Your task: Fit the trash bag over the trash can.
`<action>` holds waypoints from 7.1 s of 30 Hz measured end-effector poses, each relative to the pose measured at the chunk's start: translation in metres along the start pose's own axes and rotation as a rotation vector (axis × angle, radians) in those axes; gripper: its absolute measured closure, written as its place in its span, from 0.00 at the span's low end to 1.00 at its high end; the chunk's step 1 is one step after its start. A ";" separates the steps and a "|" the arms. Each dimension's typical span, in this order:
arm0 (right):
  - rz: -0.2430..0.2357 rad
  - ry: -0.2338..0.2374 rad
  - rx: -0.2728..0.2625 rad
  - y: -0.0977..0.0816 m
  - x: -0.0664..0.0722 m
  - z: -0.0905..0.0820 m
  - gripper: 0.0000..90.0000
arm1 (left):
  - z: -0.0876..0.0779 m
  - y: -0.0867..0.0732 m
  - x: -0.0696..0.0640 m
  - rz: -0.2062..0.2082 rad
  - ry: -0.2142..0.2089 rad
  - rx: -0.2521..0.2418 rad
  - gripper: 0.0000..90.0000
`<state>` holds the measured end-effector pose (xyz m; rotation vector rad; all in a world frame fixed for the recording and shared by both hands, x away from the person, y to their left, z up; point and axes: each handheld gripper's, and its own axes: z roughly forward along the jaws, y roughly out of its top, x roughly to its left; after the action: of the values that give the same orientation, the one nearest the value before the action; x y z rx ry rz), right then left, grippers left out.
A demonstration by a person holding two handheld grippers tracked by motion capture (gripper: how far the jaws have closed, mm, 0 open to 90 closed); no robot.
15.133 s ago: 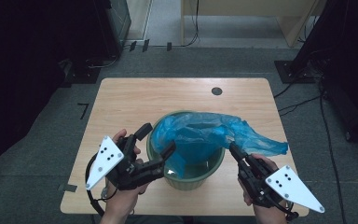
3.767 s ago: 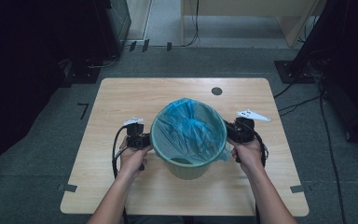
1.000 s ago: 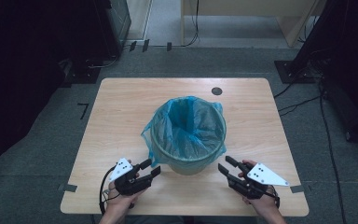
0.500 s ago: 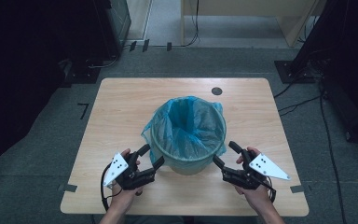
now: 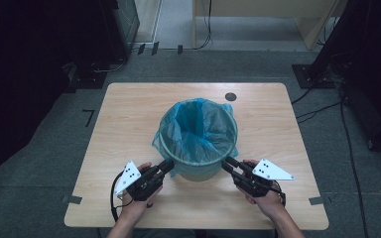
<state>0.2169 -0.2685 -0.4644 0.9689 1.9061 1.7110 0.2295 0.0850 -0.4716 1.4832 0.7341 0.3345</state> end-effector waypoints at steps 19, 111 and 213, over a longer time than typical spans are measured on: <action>0.207 -0.131 -0.023 -0.002 -0.031 -0.003 0.29 | -0.005 0.002 0.041 -0.224 0.189 -0.087 0.34; 0.027 -0.364 0.042 -0.004 -0.047 0.041 0.99 | 0.028 -0.027 0.052 -0.182 0.339 0.299 0.55; -0.888 0.832 0.299 0.169 0.070 0.070 1.00 | -0.064 -0.029 0.104 -0.050 0.680 0.606 0.00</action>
<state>0.2564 -0.1679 -0.3015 -0.6284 2.5386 1.3352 0.2598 0.1967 -0.5194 1.9302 1.5095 0.6296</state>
